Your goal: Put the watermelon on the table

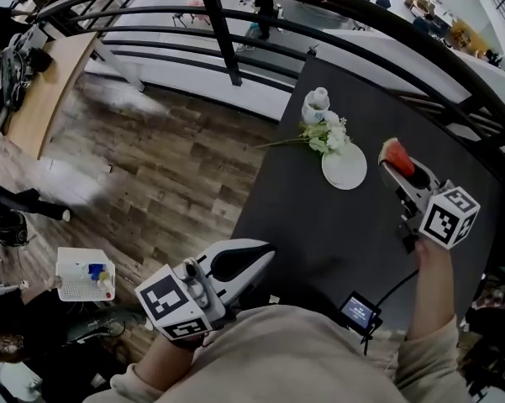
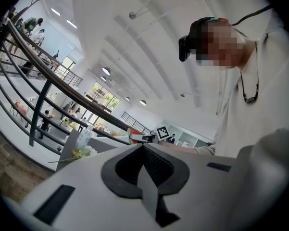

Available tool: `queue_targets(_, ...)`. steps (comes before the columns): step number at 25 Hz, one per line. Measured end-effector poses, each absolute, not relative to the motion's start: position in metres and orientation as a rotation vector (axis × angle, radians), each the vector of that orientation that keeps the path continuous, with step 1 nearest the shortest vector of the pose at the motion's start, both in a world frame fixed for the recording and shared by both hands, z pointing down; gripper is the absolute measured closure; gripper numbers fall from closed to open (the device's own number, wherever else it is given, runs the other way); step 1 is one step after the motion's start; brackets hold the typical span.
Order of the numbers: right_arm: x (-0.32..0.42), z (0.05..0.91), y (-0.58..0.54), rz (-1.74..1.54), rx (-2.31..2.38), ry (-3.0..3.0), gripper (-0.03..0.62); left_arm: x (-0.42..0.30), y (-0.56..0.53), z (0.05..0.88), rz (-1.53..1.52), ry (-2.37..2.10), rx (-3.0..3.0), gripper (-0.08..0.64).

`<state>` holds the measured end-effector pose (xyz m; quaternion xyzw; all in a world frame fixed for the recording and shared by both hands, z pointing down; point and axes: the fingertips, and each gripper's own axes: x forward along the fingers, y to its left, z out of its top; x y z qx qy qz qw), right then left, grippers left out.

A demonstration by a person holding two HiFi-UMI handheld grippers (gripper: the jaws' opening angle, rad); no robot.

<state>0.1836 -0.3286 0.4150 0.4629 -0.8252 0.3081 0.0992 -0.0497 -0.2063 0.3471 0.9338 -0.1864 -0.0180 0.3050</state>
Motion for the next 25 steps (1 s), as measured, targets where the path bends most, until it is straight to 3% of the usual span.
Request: queue_targets(25,0.203,0.593,-0.378,1.209,1.333,-2.155,0.411,-0.082,-0.197,0.383,-0.017,-0.663,2.374,0.555)
